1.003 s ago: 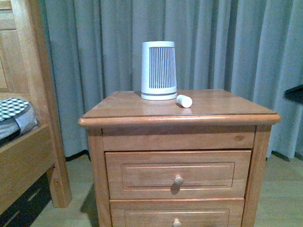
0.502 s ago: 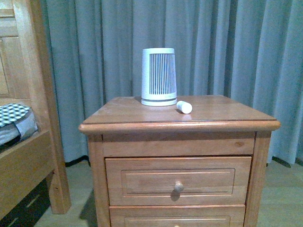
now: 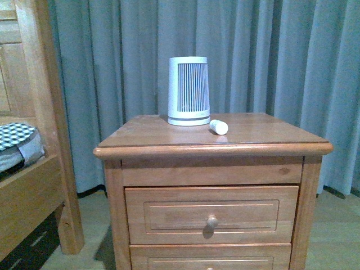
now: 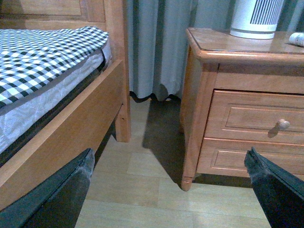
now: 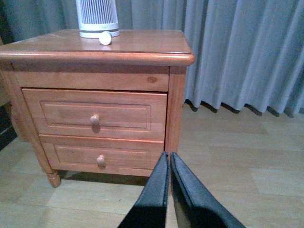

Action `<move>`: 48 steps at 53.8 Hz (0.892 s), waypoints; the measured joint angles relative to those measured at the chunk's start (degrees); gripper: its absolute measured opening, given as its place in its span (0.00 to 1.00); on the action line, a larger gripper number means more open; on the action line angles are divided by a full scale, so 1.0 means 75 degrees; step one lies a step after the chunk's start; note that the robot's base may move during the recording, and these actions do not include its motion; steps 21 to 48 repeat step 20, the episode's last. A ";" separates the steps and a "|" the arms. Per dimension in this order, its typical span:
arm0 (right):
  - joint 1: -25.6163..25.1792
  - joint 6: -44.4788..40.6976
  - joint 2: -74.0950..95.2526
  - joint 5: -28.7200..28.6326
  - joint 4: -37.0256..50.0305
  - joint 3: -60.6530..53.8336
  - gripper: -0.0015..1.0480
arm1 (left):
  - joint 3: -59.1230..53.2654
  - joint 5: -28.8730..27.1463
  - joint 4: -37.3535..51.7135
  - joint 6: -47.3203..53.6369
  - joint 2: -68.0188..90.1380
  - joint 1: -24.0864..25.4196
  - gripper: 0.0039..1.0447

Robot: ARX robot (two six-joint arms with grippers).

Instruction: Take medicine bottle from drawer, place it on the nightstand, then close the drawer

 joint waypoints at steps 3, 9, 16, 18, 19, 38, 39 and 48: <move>0.0000 0.0000 0.0000 0.0003 0.0000 0.0000 0.25 | 0.0000 0.0000 0.0000 0.0000 0.0000 -0.0003 0.94; 0.0000 0.0000 0.0000 0.0003 0.0000 0.0000 0.43 | 0.0000 0.0000 0.0000 0.0000 0.0000 0.0000 0.94; 0.0000 0.0000 0.0000 0.0003 0.0000 0.0000 0.66 | 0.0000 0.0000 0.0000 0.0000 0.0000 -0.0003 0.94; 0.0000 0.0000 0.0000 0.0003 0.0000 0.0000 0.72 | 0.0000 0.0000 0.0000 0.0000 0.0000 -0.0003 0.94; 0.0000 0.0000 0.0000 0.0003 0.0000 0.0000 0.74 | 0.0000 0.0000 0.0000 0.0003 0.0000 -0.0003 0.94; 0.0000 0.0000 0.0000 0.0003 0.0000 0.0000 0.77 | 0.0000 0.0000 0.0000 0.0000 0.0000 0.0000 0.94; 0.0000 0.0000 0.0000 0.0003 0.0000 0.0000 0.77 | 0.0000 0.0000 0.0000 0.0000 0.0000 0.0000 0.94; 0.0000 0.0000 0.0000 0.0003 0.0000 0.0000 0.77 | 0.0000 0.0000 0.0000 0.0000 0.0000 0.0000 0.94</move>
